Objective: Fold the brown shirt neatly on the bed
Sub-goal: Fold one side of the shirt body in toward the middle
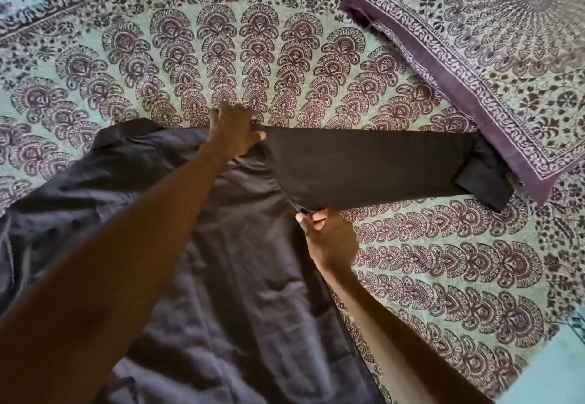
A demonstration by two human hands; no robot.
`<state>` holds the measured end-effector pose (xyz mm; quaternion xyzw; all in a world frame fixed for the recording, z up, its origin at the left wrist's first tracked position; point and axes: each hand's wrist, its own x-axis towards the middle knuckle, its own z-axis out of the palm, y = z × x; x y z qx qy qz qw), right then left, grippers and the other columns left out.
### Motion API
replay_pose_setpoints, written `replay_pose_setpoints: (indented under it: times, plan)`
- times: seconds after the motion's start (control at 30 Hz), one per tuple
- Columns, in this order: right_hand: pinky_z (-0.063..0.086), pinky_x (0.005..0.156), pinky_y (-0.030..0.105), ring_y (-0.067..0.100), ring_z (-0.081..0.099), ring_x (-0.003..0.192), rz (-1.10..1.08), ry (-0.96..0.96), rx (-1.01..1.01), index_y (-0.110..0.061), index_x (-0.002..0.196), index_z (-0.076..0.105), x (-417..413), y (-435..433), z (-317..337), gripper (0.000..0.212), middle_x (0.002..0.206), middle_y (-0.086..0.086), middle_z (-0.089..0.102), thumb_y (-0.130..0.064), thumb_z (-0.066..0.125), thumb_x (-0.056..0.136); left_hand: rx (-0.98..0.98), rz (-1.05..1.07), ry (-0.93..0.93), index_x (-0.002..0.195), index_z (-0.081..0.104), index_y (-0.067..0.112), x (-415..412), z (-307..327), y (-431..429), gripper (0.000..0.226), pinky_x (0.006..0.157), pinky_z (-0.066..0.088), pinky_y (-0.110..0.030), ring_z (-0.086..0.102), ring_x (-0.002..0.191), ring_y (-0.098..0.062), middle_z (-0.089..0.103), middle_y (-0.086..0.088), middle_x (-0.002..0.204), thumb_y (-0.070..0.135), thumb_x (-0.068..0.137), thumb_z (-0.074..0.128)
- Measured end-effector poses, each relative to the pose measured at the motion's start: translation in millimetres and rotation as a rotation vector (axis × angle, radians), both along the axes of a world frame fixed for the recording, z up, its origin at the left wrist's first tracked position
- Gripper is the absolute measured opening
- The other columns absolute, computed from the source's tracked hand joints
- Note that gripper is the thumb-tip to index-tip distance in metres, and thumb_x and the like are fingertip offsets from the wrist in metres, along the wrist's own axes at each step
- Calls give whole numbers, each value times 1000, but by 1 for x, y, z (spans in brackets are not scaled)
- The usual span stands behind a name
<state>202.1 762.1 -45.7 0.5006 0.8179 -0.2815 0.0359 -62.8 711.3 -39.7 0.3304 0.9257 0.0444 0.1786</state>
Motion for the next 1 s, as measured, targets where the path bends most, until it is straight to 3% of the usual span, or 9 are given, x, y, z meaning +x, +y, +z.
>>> replay_pose_setpoints:
  times: [0.13, 0.27, 0.33, 0.47, 0.57, 0.63, 0.77, 0.87, 1.0]
  plan:
    - [49, 69, 31, 27, 69, 84, 10, 33, -96, -19, 84, 71, -7, -7, 4, 26, 83, 3, 74, -44, 70, 79, 46, -15, -3, 113, 69, 18, -6, 13, 0, 32, 105, 26, -50, 34, 127, -37, 60, -11, 114, 37, 88, 64]
    - [36, 60, 29, 29, 64, 71, 76, 206, -90, -16, 73, 60, -9, -30, 11, 27, 74, 6, 69, -41, 67, 81, 99, -71, 126, 106, 72, 21, -16, 39, -32, 22, 100, 27, -48, 39, 119, -37, 55, -11, 117, 33, 90, 63]
    - [42, 57, 30, 22, 63, 63, 98, 302, -168, -18, 73, 61, -6, -52, 19, 28, 66, -2, 68, -45, 65, 78, 60, -93, 139, 102, 72, 18, -30, 51, -58, 20, 101, 28, -50, 38, 121, -40, 54, -13, 119, 31, 90, 63]
    - [55, 64, 37, 9, 66, 63, 187, 379, -356, -23, 81, 67, -9, -107, 22, 21, 66, -8, 70, -43, 69, 74, -97, -99, 89, 102, 71, 13, -51, 58, -115, 24, 100, 31, -51, 39, 123, -42, 54, -17, 118, 31, 87, 64]
    - [56, 68, 37, 13, 68, 69, 266, 340, -387, -23, 86, 69, -18, -145, 16, 20, 73, -6, 72, -40, 67, 75, -147, -65, 74, 104, 69, 10, -56, 46, -152, 28, 95, 39, -49, 46, 116, -45, 58, -20, 114, 32, 87, 65]
    - [55, 72, 35, 17, 69, 76, 327, 324, -352, -21, 92, 72, -25, -164, 9, 22, 81, -2, 74, -37, 67, 77, -140, -1, 48, 110, 65, 10, -57, 36, -169, 42, 93, 46, -50, 54, 112, -45, 61, -18, 115, 43, 84, 57]
    - [50, 87, 32, 25, 66, 103, 446, 215, -278, -17, 115, 68, -31, -192, -1, 36, 111, 6, 71, -34, 66, 84, 80, 275, -18, 116, 54, 32, -43, 6, -196, 34, 95, 47, -47, 55, 114, -42, 55, -17, 129, 31, 82, 52]
    - [51, 91, 36, 22, 62, 109, 497, 128, -225, -22, 128, 58, -14, -200, 3, 45, 119, 2, 67, -40, 61, 87, 294, 582, -121, 119, 51, 11, 8, 4, -209, 34, 95, 43, -48, 50, 112, -44, 44, -22, 128, 15, 86, 57]
    - [51, 80, 34, 20, 66, 98, 601, 30, -132, -28, 125, 55, 38, -190, 15, 39, 110, -4, 68, -44, 55, 90, 436, 663, -230, 114, 51, 8, 94, 13, -222, 32, 86, 47, -47, 56, 104, -42, 51, -20, 119, 14, 84, 60]
